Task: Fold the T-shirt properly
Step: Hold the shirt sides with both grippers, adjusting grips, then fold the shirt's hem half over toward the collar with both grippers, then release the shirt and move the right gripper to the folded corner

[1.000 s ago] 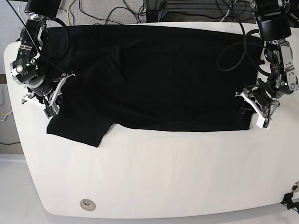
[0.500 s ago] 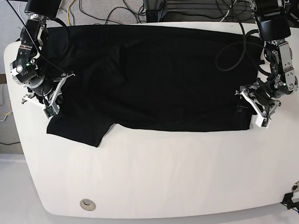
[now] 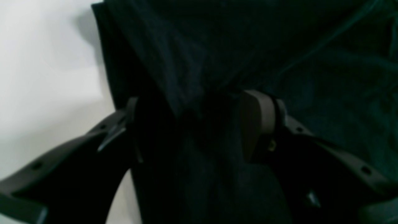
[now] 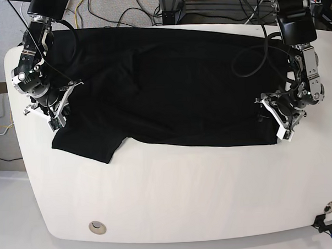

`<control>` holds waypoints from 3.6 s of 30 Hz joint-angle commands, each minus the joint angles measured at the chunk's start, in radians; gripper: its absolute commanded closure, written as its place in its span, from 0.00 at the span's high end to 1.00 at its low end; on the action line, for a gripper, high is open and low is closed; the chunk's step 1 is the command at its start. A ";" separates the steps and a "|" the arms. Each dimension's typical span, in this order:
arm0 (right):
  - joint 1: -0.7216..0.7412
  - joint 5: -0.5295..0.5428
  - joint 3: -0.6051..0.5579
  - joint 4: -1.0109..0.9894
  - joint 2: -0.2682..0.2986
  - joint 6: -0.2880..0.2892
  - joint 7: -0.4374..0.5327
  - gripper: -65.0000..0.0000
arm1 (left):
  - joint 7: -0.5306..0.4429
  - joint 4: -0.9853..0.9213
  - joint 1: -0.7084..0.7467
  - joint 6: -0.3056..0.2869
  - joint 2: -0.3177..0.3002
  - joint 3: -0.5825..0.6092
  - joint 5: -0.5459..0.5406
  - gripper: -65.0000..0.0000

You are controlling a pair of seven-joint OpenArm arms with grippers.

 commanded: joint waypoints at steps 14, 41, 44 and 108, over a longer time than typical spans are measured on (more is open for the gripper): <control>0.015 0.008 0.006 0.014 0.015 0.001 0.020 0.00 | -0.022 0.022 -0.021 -0.005 -0.016 -0.009 -0.017 0.00; 0.087 0.008 0.138 0.124 0.021 0.020 -0.111 0.00 | 0.266 0.463 0.115 -0.065 -0.095 -0.307 -0.282 0.00; 0.060 0.008 0.169 0.124 0.019 0.020 -0.123 0.00 | 0.266 0.481 0.175 -0.082 -0.143 -0.313 -0.284 0.00; 0.273 0.008 0.104 -0.508 -0.070 0.020 0.149 0.00 | 0.406 0.575 0.155 -0.083 -0.079 -0.157 -0.087 0.90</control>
